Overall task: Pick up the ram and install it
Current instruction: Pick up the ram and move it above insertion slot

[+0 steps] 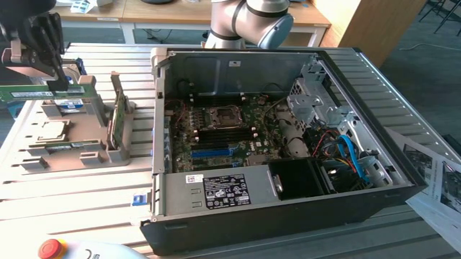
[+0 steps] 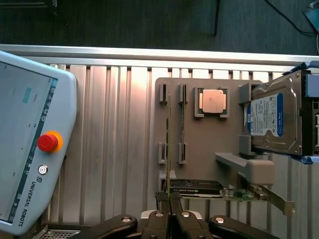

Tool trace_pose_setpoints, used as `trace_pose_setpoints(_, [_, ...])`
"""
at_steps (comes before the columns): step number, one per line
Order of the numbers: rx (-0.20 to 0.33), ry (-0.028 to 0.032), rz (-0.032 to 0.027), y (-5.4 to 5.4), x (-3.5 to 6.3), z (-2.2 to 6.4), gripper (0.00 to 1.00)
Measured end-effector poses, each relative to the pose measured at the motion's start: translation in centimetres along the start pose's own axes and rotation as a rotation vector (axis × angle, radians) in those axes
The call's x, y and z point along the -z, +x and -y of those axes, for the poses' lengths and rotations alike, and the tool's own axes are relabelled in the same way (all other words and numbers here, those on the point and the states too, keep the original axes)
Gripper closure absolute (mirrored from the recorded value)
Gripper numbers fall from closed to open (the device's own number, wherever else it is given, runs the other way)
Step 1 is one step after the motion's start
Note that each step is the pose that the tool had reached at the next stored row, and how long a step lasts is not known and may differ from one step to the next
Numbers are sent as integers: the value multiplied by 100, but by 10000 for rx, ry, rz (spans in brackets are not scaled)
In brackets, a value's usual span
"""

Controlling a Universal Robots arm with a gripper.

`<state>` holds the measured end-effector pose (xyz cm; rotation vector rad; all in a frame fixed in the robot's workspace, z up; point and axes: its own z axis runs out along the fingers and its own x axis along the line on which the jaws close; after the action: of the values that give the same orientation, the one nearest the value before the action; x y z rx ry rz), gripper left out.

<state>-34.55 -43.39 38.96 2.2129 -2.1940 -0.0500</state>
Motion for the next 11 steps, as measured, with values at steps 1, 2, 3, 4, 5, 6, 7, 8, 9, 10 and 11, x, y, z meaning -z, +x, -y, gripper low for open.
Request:
trace_pose_setpoints(1, [-1,-1,-1,0,1,17,88])
trace_pose_setpoints(2, [0,-2,-1,1,2,34,88])
trace_pose_setpoints(3, [0,-3,-1,1,3,51,88])
trace_pose_setpoints(4, [-1,-3,0,2,3,68,88])
trace_pose_setpoints(5, [0,-4,-1,2,4,84,88])
trace_pose_setpoints(6, [0,-5,-1,3,5,101,88])
trace_pose_setpoints(7, [0,-6,-1,3,6,117,88])
trace_pose_setpoints(8, [0,-6,0,3,6,135,88])
trace_pose_setpoints(9, [0,-6,0,4,7,152,88])
trace_pose_setpoints(10, [0,-7,-1,4,7,168,88])
trace_pose_setpoints(11, [-1,-8,-1,4,8,185,88])
